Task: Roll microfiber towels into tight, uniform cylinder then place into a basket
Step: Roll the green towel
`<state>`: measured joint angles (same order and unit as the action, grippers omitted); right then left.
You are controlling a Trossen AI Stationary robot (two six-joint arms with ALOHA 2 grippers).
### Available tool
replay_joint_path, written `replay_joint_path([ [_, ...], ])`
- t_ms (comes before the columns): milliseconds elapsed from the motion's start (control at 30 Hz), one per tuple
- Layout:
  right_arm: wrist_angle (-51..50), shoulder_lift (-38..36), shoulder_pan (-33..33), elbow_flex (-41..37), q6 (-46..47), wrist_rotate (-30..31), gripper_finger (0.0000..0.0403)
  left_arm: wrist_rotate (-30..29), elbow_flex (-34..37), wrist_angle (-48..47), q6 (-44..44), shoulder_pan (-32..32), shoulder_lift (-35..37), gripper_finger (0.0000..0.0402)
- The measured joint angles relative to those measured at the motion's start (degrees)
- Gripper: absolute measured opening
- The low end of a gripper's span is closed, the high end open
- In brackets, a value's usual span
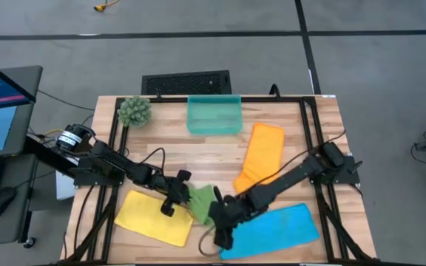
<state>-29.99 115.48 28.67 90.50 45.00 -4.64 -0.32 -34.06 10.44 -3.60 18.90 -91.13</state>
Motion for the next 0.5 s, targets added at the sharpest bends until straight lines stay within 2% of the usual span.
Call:
replay_joint_path([
  [133, -1.9, 2.2, 2.4, -0.2, 1.1, -0.1, 0.0132, -0.3, 0.0, 0.0, 6.1, -0.2, 0.0, 0.0011],
  [233, -3.4, 3.3, 2.6, -0.1, 5.7, 0.3, 0.0128, -0.5, 0.0, -0.4, 12.3, -0.6, 0.0, 0.0011],
  [333, -3.6, 4.3, 2.1, 0.1, 7.8, 0.8, 0.012, -0.5, 0.0, -0.2, 15.1, -0.6, 0.0, 0.0011],
  [500, -4.6, 4.5, 1.7, 0.0, 8.6, 7.0, 0.0106, -3.5, 0.0, 0.4, 19.8, -0.9, 0.0, 0.0011],
])
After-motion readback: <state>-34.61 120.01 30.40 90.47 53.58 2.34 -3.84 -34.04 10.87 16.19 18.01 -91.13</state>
